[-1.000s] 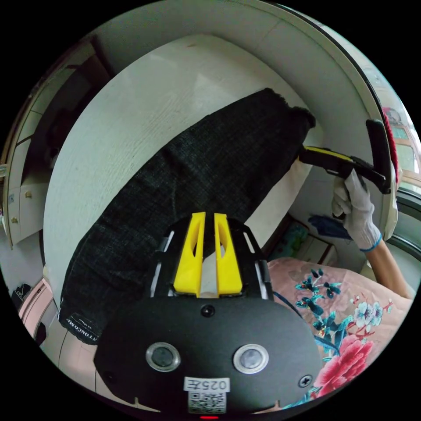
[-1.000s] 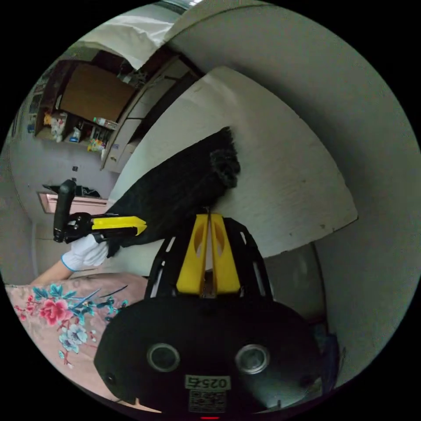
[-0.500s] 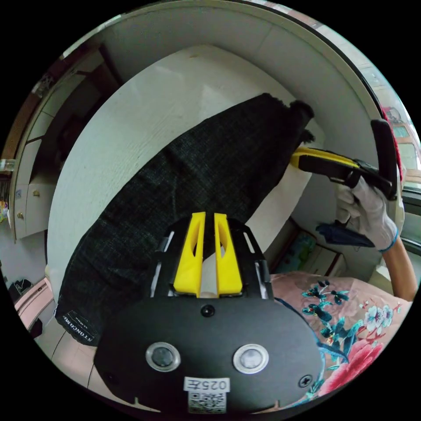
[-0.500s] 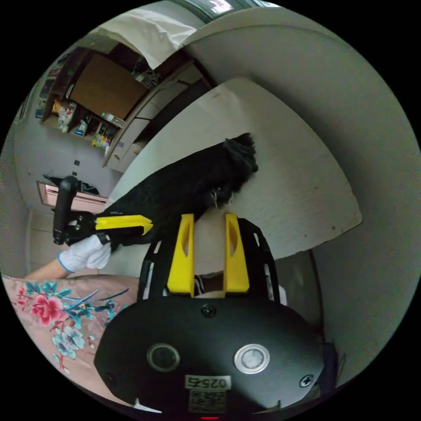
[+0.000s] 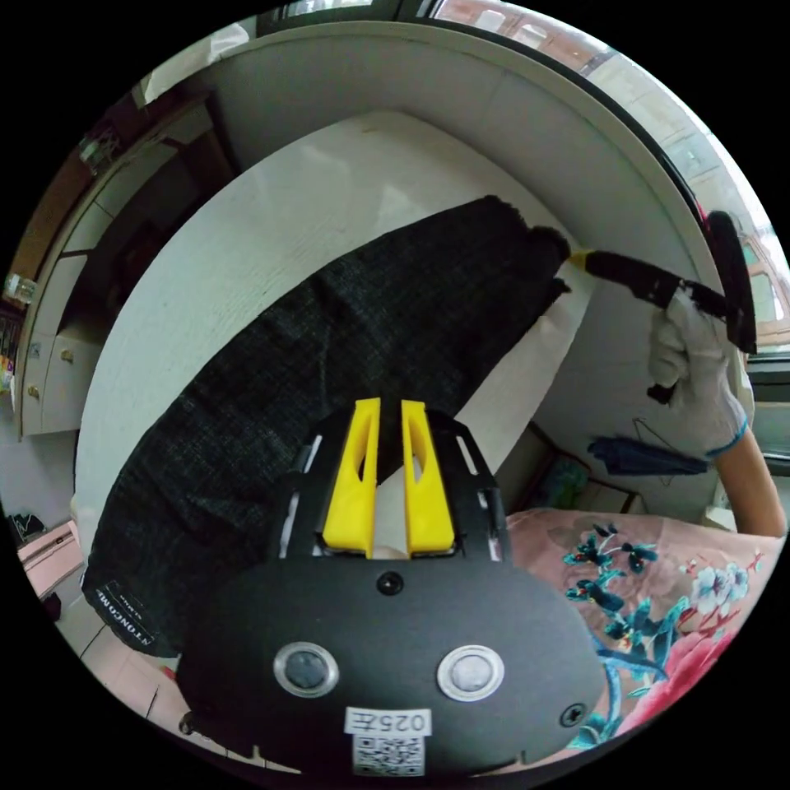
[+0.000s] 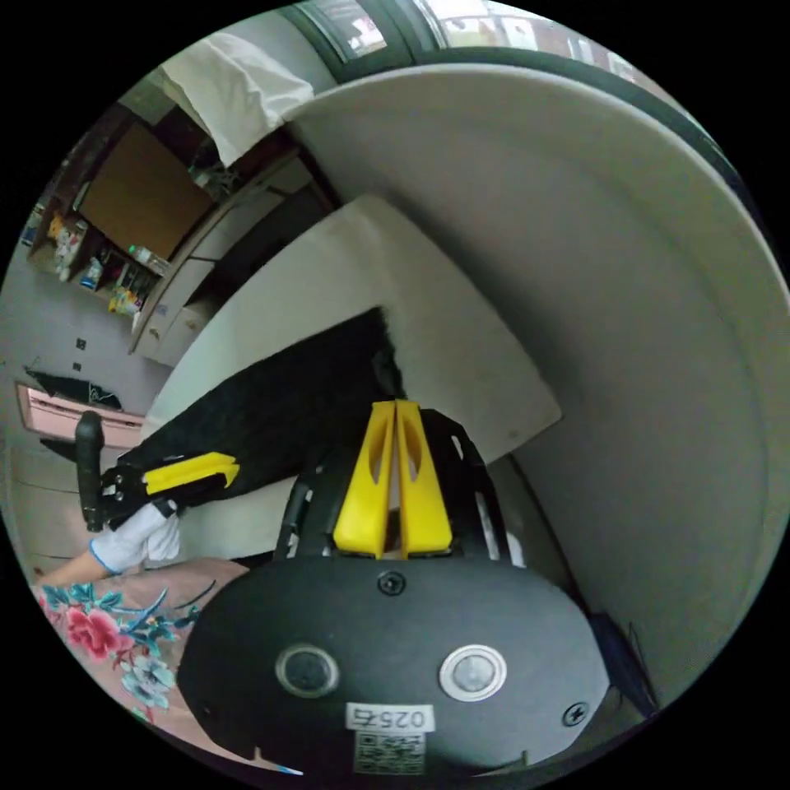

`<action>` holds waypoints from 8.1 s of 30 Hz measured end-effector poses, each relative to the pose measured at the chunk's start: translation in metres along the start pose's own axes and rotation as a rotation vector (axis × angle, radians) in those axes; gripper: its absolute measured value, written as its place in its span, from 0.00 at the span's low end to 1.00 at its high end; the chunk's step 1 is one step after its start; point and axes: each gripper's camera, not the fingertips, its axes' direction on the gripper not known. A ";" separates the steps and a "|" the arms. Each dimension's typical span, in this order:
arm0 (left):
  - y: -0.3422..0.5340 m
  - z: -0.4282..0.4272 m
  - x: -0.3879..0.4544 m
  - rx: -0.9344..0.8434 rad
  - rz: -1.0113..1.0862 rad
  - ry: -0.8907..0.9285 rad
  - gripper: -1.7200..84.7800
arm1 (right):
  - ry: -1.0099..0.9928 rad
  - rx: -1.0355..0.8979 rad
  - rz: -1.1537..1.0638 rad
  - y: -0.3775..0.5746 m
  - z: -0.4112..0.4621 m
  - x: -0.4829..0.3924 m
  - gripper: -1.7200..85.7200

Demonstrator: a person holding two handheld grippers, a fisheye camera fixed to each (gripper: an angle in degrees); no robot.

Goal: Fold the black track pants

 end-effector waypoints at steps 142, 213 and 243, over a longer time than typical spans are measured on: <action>0.292 -0.241 0.066 0.437 0.152 0.252 0.16 | -0.381 -0.367 -0.139 0.041 0.209 -0.607 0.17; 0.285 -0.298 -0.097 0.630 -0.747 0.505 0.03 | -1.424 -0.546 -0.002 -0.027 0.182 -0.574 0.04; 0.127 -0.264 0.007 -0.033 -0.286 0.599 0.01 | -0.204 -0.325 -0.939 0.069 0.172 -0.719 0.01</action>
